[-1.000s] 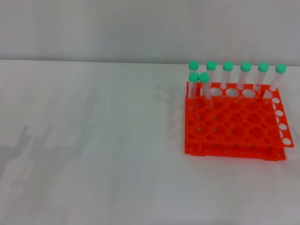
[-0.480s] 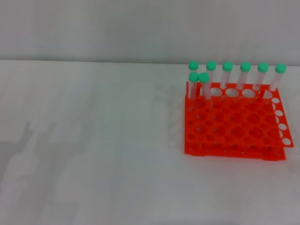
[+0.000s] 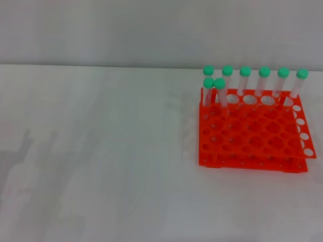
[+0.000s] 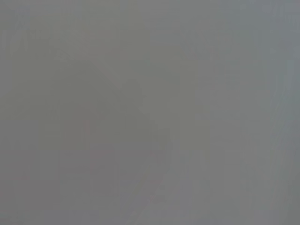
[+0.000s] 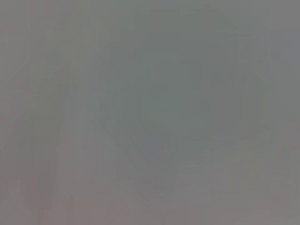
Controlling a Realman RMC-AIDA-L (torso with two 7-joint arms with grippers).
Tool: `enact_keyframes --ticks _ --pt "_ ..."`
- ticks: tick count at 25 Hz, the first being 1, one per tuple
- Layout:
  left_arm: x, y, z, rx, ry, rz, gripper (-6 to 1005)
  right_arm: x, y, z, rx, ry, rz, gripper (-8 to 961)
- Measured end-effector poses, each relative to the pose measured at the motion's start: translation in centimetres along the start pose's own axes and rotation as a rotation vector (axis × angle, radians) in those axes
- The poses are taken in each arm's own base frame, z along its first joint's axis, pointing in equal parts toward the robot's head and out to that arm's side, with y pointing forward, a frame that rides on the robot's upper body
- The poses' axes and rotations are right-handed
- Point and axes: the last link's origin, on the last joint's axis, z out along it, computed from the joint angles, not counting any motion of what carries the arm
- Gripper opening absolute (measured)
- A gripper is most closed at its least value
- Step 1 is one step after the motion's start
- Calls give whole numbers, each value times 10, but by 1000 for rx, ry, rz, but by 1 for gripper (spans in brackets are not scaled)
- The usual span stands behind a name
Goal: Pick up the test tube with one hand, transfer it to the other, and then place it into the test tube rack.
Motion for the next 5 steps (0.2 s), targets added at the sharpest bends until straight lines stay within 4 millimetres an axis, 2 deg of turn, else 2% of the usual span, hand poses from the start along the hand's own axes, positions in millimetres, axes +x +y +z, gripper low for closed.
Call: enact_keyframes --ticks 5 --pt "0 3 3 1 8 -13 888 1 0 4 0 10 -7 664"
